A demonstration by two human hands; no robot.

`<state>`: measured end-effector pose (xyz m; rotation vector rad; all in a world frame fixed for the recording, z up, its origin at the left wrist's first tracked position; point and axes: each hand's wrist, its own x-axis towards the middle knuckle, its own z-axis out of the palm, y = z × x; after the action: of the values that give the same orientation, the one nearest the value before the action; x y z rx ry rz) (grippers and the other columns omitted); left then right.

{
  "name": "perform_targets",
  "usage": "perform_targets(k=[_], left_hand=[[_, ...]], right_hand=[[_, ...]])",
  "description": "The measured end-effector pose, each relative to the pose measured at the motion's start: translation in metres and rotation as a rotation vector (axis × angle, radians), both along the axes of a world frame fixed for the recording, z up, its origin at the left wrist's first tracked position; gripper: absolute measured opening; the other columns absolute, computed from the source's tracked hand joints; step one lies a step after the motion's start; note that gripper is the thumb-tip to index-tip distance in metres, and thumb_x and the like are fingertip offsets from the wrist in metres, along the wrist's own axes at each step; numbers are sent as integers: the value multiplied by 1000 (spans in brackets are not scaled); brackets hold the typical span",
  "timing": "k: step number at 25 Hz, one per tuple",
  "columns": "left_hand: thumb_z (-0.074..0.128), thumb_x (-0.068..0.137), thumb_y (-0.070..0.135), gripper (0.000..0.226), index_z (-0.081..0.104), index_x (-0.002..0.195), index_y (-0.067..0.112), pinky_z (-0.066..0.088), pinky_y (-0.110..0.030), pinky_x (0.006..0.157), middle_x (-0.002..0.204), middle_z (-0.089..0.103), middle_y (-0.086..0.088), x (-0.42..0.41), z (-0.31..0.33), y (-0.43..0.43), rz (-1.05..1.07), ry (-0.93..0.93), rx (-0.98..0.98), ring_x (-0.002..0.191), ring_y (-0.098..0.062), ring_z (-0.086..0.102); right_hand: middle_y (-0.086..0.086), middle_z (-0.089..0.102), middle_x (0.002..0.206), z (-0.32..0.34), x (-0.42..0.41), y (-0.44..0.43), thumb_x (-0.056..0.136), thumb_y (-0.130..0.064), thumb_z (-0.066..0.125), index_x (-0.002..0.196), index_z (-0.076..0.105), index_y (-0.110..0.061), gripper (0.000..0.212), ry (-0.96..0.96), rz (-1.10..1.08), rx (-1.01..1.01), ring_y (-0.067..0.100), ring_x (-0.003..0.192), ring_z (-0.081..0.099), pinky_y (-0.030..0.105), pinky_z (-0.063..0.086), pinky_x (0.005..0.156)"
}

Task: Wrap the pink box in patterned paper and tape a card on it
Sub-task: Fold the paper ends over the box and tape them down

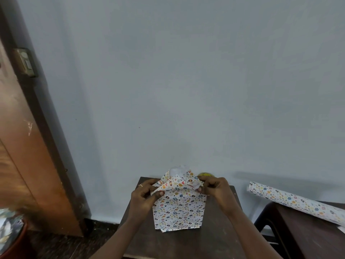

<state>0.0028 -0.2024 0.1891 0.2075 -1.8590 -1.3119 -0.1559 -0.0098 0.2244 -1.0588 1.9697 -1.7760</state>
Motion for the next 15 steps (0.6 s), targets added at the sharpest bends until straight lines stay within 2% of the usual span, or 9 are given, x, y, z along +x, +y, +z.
perform_targets(k=[2,4,6,7,8,9,11,13,15], left_hand=[[72,65,58,27,74,76,33,56,-29,74,101,69,15,2,1,0,13,7,-47,95,-10,65],[66,68,66,22,68,68,45,53,-22,73,103,66,22,3,4,-2,49,-27,-139,94,-4,64],[65,67,65,17,64,63,48,52,-16,73,103,63,33,1,11,-6,79,-81,-215,94,1,63],[67,66,63,17,65,65,47,53,-17,74,102,63,34,0,14,-6,75,-89,-211,94,2,63],[70,65,61,19,67,71,43,54,-20,75,100,66,29,-1,16,-5,58,-90,-164,92,-1,65],[74,65,56,24,67,80,38,55,-22,77,98,70,18,-1,20,-3,32,-99,-86,90,-3,66],[82,68,27,40,59,99,35,53,-18,79,94,70,4,-2,29,1,-10,-134,68,88,-3,66],[80,69,8,50,60,104,37,52,-19,83,96,69,3,-5,35,-2,-26,-193,87,91,-2,65],[79,69,6,46,70,100,39,53,-27,86,100,71,2,-7,40,-10,-72,-257,56,95,-8,66]], right_hand=[[17,64,79,1,0,-2,60,-17,85,50,67,-20,21,14,17,4,16,84,62,33,52,77],[24,60,81,-1,2,-1,59,-17,85,65,72,-11,15,-12,21,-21,24,82,60,35,54,72],[19,56,81,-3,0,-1,57,-19,85,74,66,2,33,-23,9,-40,24,79,56,35,50,69],[17,53,81,-3,-3,-1,57,-19,84,78,60,6,41,-41,5,-49,23,77,53,34,48,68],[15,51,80,-1,-4,-2,62,-10,81,84,55,5,38,-80,8,-42,22,75,52,32,48,65],[14,50,78,2,-4,-4,69,4,74,88,50,-1,31,-143,21,-60,21,72,52,29,48,62],[12,49,72,7,-5,-7,74,22,61,94,53,-9,38,-217,36,-34,18,65,53,24,49,57],[14,53,74,8,-10,-13,73,22,61,89,67,-5,32,-232,20,-2,21,69,55,23,50,59],[28,60,74,10,-13,-19,68,14,68,78,70,9,12,-262,3,0,27,75,58,27,52,65]])
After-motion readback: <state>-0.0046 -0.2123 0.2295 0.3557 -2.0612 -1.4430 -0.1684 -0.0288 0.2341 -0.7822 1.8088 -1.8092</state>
